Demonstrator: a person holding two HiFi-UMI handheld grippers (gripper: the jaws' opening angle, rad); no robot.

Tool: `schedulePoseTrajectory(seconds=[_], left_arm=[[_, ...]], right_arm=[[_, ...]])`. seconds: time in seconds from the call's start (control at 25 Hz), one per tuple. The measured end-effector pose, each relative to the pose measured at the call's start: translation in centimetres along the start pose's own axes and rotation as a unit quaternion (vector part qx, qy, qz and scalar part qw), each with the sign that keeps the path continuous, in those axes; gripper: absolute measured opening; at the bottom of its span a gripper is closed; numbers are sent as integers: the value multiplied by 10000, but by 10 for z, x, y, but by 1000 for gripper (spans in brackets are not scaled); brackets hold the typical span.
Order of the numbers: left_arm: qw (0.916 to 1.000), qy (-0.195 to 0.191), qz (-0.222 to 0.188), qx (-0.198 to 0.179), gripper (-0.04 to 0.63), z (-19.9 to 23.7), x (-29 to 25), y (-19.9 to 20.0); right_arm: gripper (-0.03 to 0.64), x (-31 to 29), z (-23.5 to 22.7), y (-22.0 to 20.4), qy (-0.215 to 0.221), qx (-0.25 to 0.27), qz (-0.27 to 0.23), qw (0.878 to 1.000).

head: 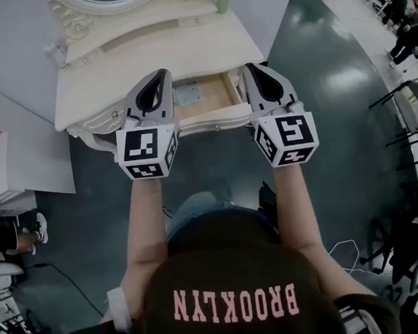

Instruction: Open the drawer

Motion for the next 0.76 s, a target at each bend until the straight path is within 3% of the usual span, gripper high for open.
schedulePoseTrajectory(seconds=[0.44,0.76], left_arm=[[9999,58,-51,64,6,-9,8,-2],[9999,73,-78,48,6,-9,8,-3]], right_arm=[[-3,9,8,-5,242,232,40,9994],[-3,10,9,-10,276,125,32,9995]])
Point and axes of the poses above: the fingertips, and each gripper's own axes: x backward along the fingers, z to its left, y out of its top, the point moved 9 cm from there along x, backward along the fingers, and after that the axes turned 4 degrees about x, right-handed, at the moved point
